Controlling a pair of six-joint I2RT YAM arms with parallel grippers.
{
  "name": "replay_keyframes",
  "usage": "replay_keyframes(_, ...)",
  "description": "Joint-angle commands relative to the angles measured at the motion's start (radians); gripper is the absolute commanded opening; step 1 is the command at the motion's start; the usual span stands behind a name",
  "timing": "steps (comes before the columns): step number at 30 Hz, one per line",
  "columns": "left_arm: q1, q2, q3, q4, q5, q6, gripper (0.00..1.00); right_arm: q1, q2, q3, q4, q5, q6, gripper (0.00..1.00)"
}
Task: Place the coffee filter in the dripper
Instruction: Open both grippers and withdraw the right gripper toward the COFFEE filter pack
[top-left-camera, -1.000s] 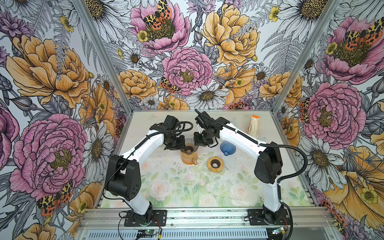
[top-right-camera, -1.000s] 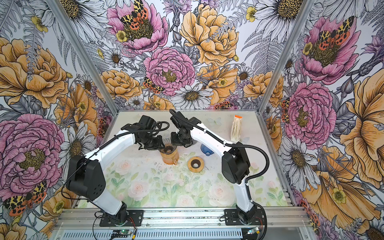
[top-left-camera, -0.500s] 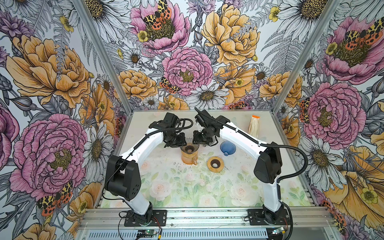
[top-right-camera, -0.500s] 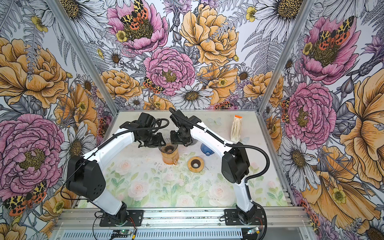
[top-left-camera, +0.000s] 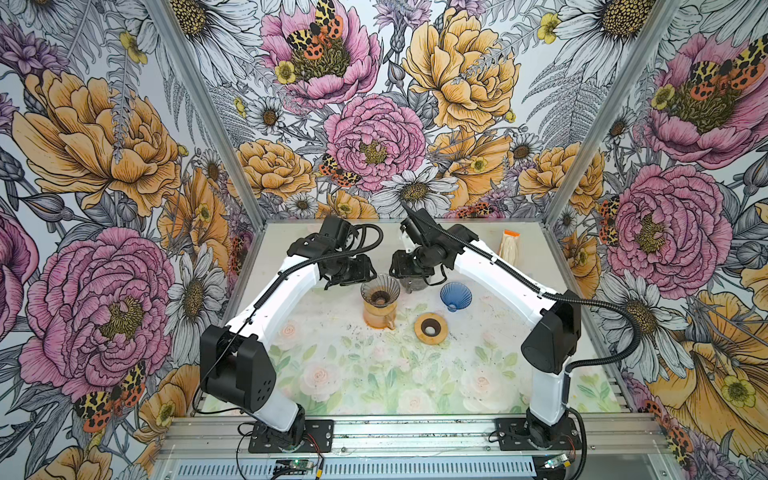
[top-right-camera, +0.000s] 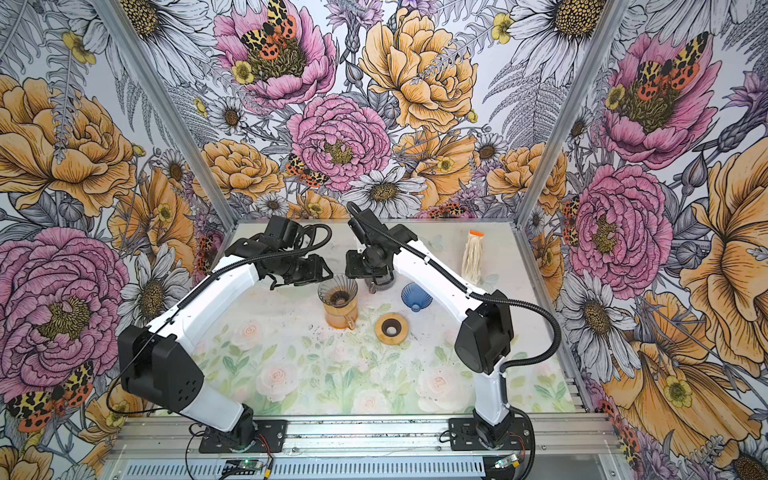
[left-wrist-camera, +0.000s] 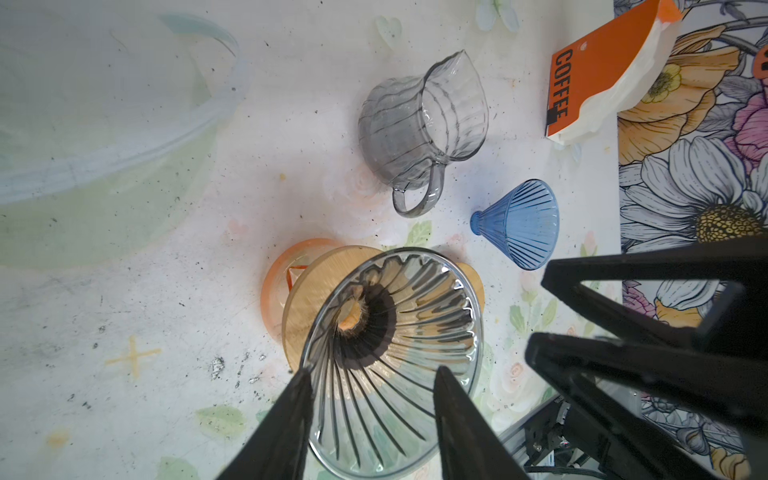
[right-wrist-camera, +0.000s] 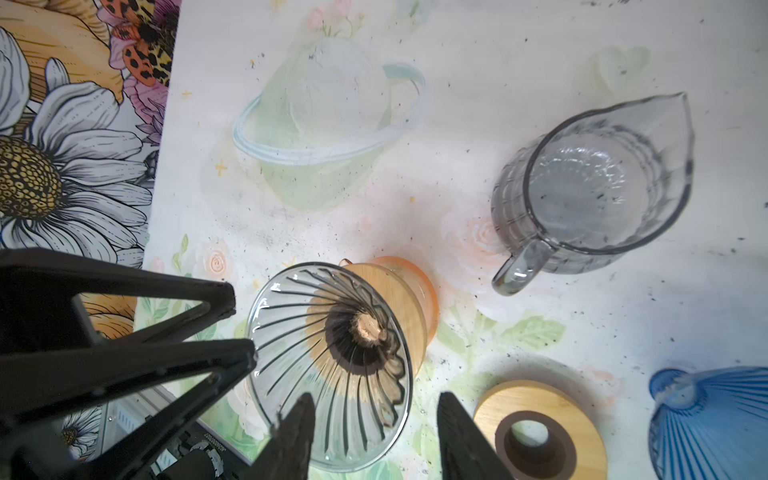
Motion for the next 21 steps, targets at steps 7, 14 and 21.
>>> replay_keyframes(7, 0.016, -0.077, 0.007, 0.007, -0.003, -0.009, 0.68, -0.037, -0.143, -0.074, 0.010, 0.120, -0.041, 0.52)
replay_keyframes(14, 0.003, -0.132, 0.031, 0.010, -0.050, 0.040, 0.84, -0.131, -0.307, -0.206, 0.012, 0.293, -0.072, 0.50)
replay_keyframes(21, -0.046, -0.177, 0.013, 0.068, -0.077, 0.086, 0.91, -0.270, -0.465, -0.392, 0.050, 0.485, -0.111, 0.41)
